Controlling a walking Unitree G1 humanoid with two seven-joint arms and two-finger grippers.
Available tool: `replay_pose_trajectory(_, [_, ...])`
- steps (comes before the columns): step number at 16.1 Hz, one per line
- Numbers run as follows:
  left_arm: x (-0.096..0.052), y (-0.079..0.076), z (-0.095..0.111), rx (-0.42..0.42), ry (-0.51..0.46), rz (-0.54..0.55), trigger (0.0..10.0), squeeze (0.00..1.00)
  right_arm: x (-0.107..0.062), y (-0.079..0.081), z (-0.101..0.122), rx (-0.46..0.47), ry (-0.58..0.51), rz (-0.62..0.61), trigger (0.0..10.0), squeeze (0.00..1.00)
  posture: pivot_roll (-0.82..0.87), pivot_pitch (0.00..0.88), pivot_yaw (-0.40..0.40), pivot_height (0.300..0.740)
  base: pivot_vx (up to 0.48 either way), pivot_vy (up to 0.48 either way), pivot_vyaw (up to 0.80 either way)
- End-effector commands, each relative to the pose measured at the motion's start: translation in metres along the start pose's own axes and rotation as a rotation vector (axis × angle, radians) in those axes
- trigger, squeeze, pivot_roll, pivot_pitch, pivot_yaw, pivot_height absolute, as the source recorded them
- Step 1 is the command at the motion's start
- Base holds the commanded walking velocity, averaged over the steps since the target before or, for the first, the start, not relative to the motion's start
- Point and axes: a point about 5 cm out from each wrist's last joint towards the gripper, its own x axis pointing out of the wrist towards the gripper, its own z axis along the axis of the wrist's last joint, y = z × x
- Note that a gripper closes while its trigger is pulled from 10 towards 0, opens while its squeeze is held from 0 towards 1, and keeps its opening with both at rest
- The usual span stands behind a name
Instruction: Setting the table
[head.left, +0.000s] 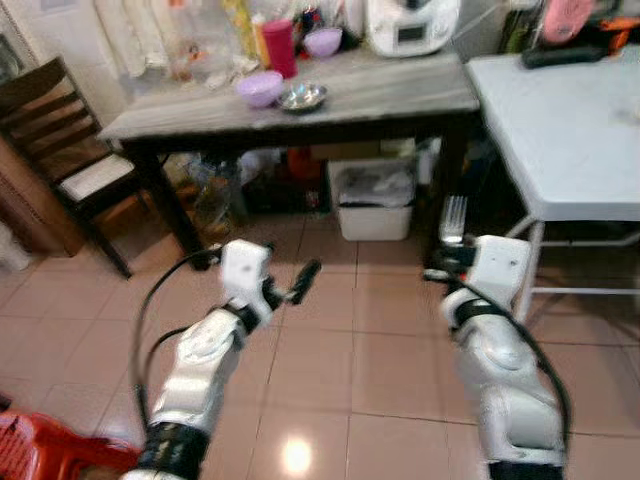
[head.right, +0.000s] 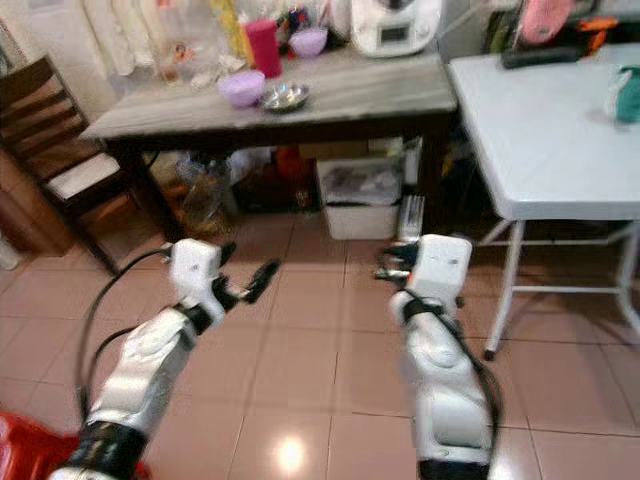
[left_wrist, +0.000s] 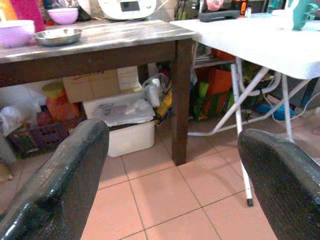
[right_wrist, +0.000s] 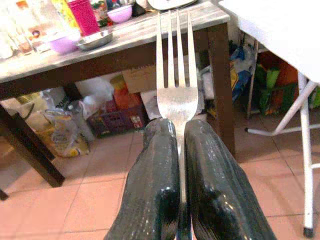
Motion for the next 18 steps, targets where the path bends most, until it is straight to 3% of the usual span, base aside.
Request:
replay_pose_trajectory(1, [0.0022, -0.0008, 0.0062, -0.003, -0.021, -0.014, 10.0, 0.0, 0.0013, 0.0019, 0.0054, -0.009, -0.02, 0.014, 10.0, 0.0, -0.3, 0.0, 0.141, 0.74, 0.341, 0.0, 0.0])
replay_pose_trajectory(18, [0.0009, -0.0087, 0.0025, -0.006, -0.002, -0.035, 10.0, 0.0, 0.0005, 0.0032, 0.0021, -0.013, -0.018, 0.027, 10.0, 0.0, -0.3, 0.0, 0.144, 0.74, 0.388, 0.0, 0.0])
